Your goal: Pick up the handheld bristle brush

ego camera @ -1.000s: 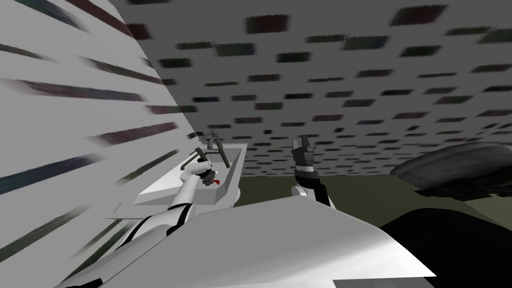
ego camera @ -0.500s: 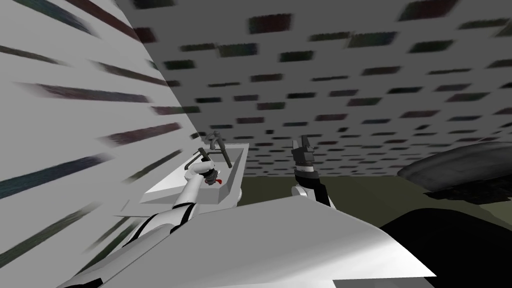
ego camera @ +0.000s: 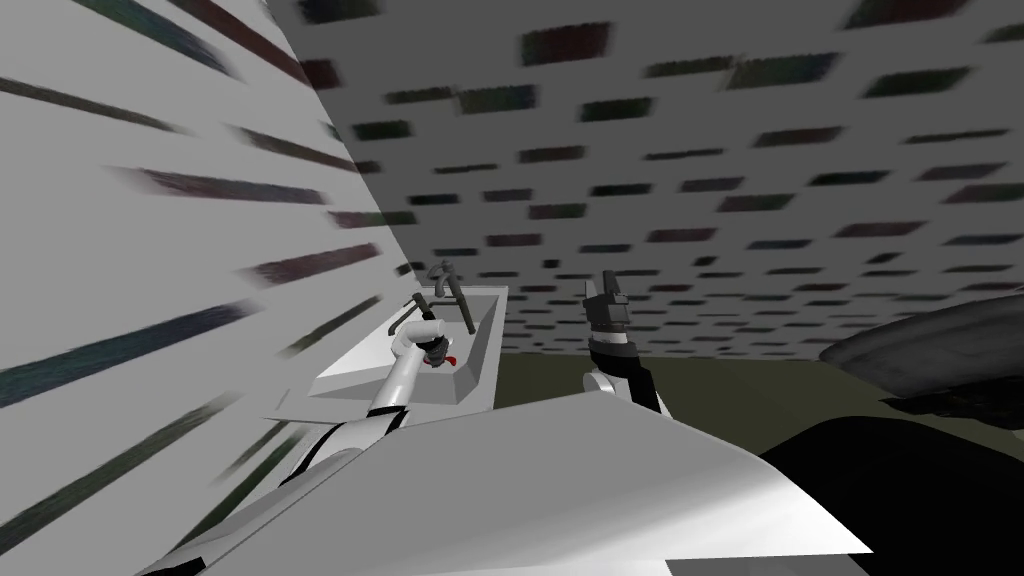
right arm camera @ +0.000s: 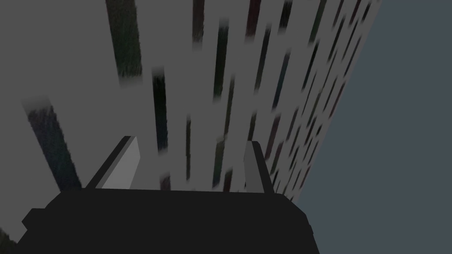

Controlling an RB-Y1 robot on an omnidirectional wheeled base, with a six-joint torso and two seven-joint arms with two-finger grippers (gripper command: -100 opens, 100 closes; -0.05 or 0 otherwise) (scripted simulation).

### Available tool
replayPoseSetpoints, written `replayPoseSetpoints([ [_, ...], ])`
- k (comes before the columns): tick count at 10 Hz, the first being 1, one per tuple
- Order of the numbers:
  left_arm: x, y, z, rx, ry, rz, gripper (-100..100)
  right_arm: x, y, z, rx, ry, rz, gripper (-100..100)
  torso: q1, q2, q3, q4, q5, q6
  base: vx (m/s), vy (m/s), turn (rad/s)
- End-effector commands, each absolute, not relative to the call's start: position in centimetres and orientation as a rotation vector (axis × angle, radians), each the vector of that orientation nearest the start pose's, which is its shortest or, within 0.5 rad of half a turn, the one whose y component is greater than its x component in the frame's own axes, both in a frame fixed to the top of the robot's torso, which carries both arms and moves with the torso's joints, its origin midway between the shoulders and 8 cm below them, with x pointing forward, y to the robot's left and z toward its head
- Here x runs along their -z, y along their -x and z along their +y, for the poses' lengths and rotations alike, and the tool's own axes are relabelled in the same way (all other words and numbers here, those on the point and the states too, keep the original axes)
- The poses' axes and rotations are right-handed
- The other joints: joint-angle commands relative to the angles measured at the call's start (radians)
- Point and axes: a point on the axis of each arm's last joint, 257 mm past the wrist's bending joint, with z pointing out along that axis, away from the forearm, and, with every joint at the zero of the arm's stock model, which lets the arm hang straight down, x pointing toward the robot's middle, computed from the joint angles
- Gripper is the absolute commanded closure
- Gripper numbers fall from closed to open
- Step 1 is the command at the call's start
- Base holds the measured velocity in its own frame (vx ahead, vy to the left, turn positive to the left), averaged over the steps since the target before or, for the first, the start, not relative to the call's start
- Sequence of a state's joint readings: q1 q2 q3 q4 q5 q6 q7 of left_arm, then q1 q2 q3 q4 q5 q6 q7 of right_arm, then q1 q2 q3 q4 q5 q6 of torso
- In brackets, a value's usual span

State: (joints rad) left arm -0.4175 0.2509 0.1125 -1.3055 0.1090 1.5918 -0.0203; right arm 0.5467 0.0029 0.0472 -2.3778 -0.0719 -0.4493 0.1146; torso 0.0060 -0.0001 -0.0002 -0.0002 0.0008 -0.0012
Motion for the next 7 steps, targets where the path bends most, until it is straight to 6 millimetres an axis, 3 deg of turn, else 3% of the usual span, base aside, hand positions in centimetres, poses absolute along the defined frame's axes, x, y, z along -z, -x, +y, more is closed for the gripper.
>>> replayPoseSetpoints([
  [1,39.0,-43.0,29.5,0.028,2.113,2.085,100,-4.3,-33.1,-27.5,-1.275,-0.665,0.594,0,0.0,0.0,0.0,0.0,0.0,0.0,0.022,0.133,0.051],
  [2,38.9,-43.1,29.5,0.032,2.11,2.084,100,-4.3,-33.1,-27.5,-1.275,-0.665,0.594,0,0.002,0.0,0.0,0.0,0.0,-0.001,0.013,0.095,0.016],
  [5,37.6,-42.8,24.2,0.052,2.095,2.092,100,-4.3,-33.1,-27.5,-1.275,-0.665,0.594,0,0.001,0.001,0.001,0.0,0.0,-0.001,0.021,0.116,0.076],
  [6,37.9,-42.7,25.0,0.046,2.095,2.095,100,-4.3,-33.1,-27.5,-1.275,-0.665,0.594,0,0.002,0.001,0.001,0.001,0.0,-0.001,0.019,0.063,-0.002],
  [7,37.8,-42.7,24.8,0.045,2.098,2.094,0,-4.3,-33.1,-27.5,-1.276,-0.665,0.594,0,-0.001,0.001,0.001,0.0,-0.001,-0.001,0.002,0.011,-0.002],
])
